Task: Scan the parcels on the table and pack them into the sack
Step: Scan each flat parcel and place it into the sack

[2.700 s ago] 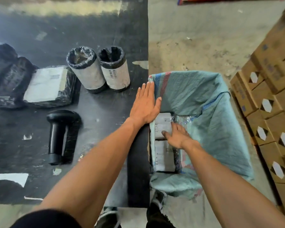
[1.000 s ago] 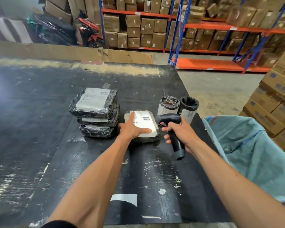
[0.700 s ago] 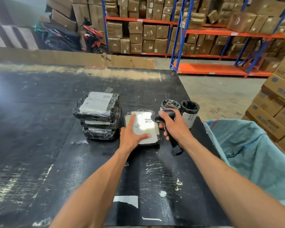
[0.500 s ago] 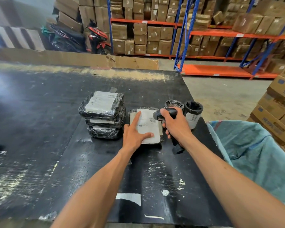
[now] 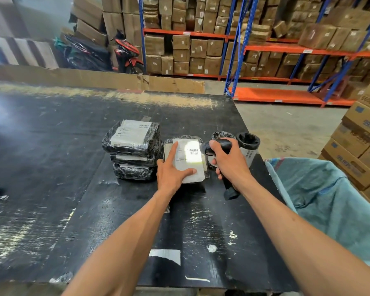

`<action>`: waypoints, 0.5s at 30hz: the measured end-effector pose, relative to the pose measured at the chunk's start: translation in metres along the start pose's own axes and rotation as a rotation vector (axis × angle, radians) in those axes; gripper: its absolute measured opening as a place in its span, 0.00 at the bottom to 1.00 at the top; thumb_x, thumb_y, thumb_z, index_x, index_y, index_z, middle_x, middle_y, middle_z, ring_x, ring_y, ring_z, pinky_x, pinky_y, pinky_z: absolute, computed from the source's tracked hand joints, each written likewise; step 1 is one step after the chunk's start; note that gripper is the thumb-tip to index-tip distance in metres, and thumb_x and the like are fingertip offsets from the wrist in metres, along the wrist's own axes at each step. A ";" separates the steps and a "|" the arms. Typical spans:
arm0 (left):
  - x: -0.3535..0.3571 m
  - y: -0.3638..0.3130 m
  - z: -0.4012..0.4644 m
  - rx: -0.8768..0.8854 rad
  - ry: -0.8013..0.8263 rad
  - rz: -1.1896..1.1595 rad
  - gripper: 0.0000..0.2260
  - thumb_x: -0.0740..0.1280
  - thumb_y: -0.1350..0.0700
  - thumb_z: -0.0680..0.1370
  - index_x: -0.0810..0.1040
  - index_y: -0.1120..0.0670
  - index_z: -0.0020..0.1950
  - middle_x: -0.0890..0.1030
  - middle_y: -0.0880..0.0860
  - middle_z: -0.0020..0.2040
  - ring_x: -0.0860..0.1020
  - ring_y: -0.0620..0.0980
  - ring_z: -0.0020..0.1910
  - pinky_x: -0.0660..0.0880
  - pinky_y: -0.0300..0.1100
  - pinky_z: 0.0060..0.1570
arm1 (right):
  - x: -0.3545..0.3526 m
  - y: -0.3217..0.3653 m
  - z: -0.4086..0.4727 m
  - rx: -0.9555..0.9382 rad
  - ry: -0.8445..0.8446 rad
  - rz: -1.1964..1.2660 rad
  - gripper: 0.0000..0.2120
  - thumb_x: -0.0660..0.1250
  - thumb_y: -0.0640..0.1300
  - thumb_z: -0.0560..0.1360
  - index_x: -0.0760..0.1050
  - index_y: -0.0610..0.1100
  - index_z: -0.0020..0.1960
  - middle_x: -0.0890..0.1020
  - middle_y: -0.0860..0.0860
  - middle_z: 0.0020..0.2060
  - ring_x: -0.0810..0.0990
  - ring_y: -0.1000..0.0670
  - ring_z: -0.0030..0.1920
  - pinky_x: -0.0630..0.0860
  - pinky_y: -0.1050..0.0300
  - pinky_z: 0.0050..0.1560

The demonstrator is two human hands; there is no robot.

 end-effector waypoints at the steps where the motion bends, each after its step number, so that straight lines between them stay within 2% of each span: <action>1: 0.000 -0.001 0.000 0.002 0.003 0.003 0.48 0.81 0.42 0.65 0.55 0.28 0.77 0.68 0.54 0.55 0.70 0.52 0.49 0.65 0.43 0.50 | 0.000 0.000 0.000 -0.002 0.000 0.000 0.25 0.67 0.63 0.79 0.68 0.54 0.71 0.83 0.47 0.38 0.78 0.51 0.29 0.76 0.57 0.28; 15: -0.015 -0.025 0.010 0.056 -0.039 -0.034 0.48 0.81 0.43 0.65 0.55 0.28 0.77 0.68 0.55 0.57 0.69 0.52 0.51 0.65 0.43 0.52 | 0.002 0.010 0.001 -0.038 -0.001 0.044 0.27 0.67 0.63 0.80 0.68 0.54 0.74 0.86 0.46 0.45 0.81 0.50 0.30 0.79 0.55 0.31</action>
Point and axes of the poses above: each hand's wrist, its own z-axis towards the middle knuckle, its own x-axis out of the palm, y = z × x, the point moved 9 cm from there along z, towards the middle knuckle
